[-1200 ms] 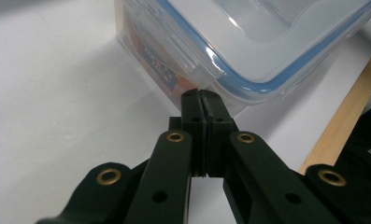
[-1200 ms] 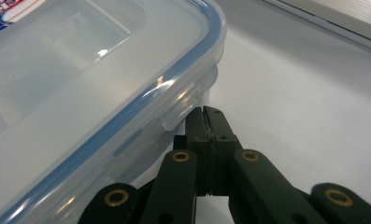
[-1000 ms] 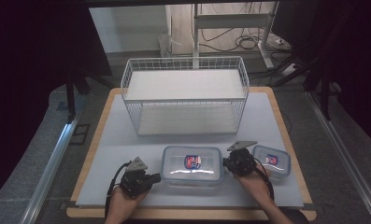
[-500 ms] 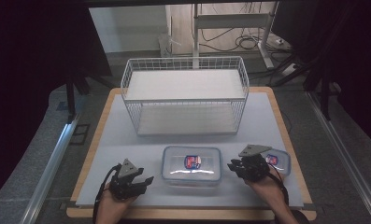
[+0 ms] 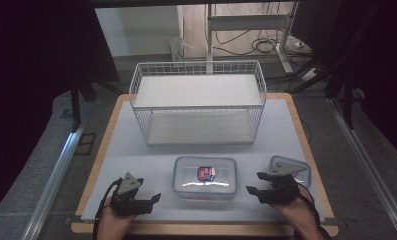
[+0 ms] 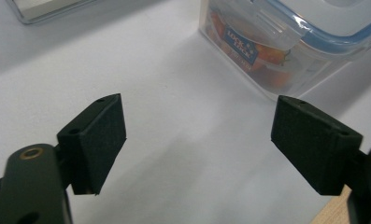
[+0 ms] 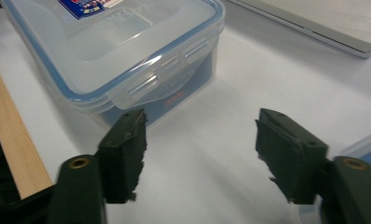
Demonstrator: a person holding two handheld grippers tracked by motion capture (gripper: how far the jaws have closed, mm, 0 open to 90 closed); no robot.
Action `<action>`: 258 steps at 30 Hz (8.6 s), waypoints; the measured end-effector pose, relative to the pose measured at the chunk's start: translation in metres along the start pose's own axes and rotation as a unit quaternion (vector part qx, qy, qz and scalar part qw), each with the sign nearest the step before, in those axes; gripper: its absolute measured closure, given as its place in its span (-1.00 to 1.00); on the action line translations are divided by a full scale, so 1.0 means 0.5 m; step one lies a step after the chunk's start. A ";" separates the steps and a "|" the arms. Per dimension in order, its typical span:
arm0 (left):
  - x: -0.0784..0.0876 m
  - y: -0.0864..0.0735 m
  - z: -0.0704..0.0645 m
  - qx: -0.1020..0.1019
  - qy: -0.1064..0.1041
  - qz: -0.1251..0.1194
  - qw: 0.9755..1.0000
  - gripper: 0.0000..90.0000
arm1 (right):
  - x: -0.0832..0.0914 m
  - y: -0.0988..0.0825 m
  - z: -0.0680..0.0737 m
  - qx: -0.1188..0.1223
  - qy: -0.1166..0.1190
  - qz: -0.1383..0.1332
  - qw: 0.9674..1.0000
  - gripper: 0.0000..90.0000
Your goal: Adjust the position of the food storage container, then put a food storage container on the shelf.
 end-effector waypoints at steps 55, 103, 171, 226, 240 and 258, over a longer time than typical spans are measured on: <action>-0.141 0.134 -0.035 0.053 -0.229 0.067 0.970 -0.96 | -0.106 0.072 0.008 -0.120 0.149 0.055 0.980 -0.72; -0.059 0.083 -0.020 0.140 -0.274 0.006 0.951 0.14 | -0.056 0.039 0.025 -0.168 0.195 -0.017 0.966 0.07; 0.058 0.295 0.029 0.142 -0.265 -0.066 0.952 0.24 | 0.024 0.258 -0.045 -0.165 0.214 -0.110 0.957 0.26; 0.023 0.584 0.174 0.182 -0.236 -0.101 0.949 0.21 | -0.006 0.521 -0.228 -0.212 0.174 -0.159 0.948 0.21; -0.002 0.594 0.179 0.189 -0.200 -0.110 0.955 0.11 | -0.032 0.531 -0.243 -0.212 0.148 -0.147 0.955 0.12; -0.042 0.602 0.187 0.195 -0.143 -0.119 0.963 -0.27 | -0.062 0.550 -0.247 -0.168 0.033 -0.164 0.971 0.02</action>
Point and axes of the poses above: each handheld gripper's, and its own axes: x roughly backward along the jaws, y roughly out of its top, z roughly to its left, the point moved 4 cm from there along -x, roughly forward along the jaws, and after that the axes turned 4 degrees about x, right-handed, at the moved point
